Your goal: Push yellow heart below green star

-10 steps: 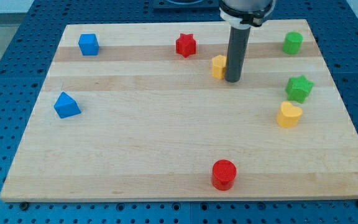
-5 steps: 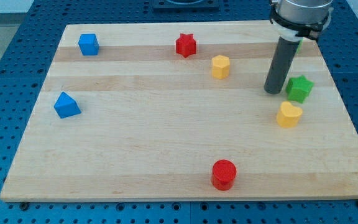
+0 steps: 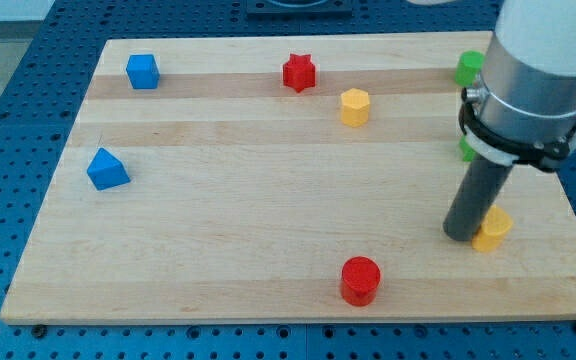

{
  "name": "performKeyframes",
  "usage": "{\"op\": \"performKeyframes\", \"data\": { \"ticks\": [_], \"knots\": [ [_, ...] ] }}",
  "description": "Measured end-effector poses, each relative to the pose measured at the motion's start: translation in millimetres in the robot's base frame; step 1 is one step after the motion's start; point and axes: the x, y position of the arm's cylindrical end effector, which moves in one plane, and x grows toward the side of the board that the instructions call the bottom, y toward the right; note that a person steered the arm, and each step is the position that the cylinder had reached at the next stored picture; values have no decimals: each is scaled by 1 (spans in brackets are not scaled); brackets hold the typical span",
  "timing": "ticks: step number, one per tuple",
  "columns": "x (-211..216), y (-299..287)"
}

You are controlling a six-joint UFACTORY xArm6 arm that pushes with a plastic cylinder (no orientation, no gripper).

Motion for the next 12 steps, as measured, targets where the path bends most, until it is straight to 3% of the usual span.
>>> {"op": "performKeyframes", "data": {
  "ticks": [2, 3, 4, 5, 12],
  "knots": [
    [0, -1],
    [-41, -12],
    [-41, -15],
    [-36, 23],
    [-18, 27]
  ]
}}
